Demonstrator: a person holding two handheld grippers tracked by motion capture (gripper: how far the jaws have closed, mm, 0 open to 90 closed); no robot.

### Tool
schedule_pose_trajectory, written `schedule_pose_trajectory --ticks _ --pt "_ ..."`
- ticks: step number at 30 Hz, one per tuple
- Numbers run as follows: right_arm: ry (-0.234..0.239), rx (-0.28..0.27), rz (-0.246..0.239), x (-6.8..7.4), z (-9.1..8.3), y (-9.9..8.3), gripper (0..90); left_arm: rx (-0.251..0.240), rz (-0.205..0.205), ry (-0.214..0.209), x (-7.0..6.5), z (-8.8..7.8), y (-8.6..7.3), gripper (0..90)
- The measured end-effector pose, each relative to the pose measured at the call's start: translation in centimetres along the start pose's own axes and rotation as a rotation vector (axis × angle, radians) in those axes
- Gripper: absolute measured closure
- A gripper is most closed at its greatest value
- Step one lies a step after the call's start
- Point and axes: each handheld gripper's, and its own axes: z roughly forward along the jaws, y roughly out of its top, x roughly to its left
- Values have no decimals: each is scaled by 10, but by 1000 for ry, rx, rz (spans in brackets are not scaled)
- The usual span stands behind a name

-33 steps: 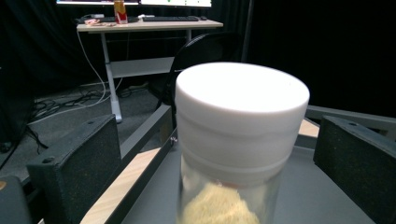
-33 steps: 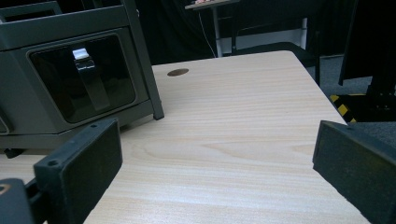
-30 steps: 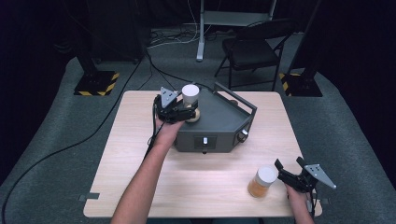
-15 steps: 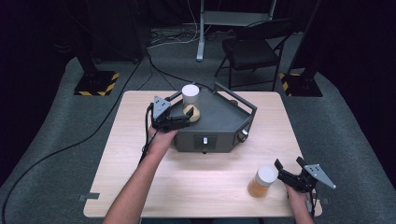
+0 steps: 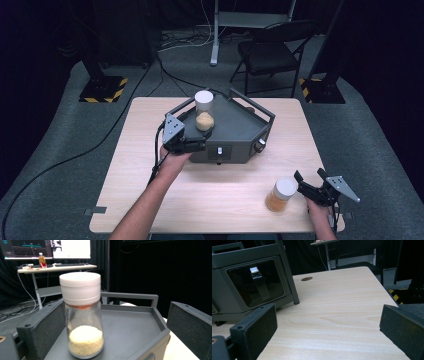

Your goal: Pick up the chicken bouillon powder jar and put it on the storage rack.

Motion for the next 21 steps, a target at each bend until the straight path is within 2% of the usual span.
schedule_pose_trajectory --ticks 11,16,21 --pt "1 0 0 0 0 0 3 16 21 -28 -6 -12 -14 21" --pt "3 -1 0 0 0 0 3 15 9 -50 -6 -20 -21 23" --pt "0 -2 4 0 0 0 1 18 27 -61 -10 -30 -29 24"
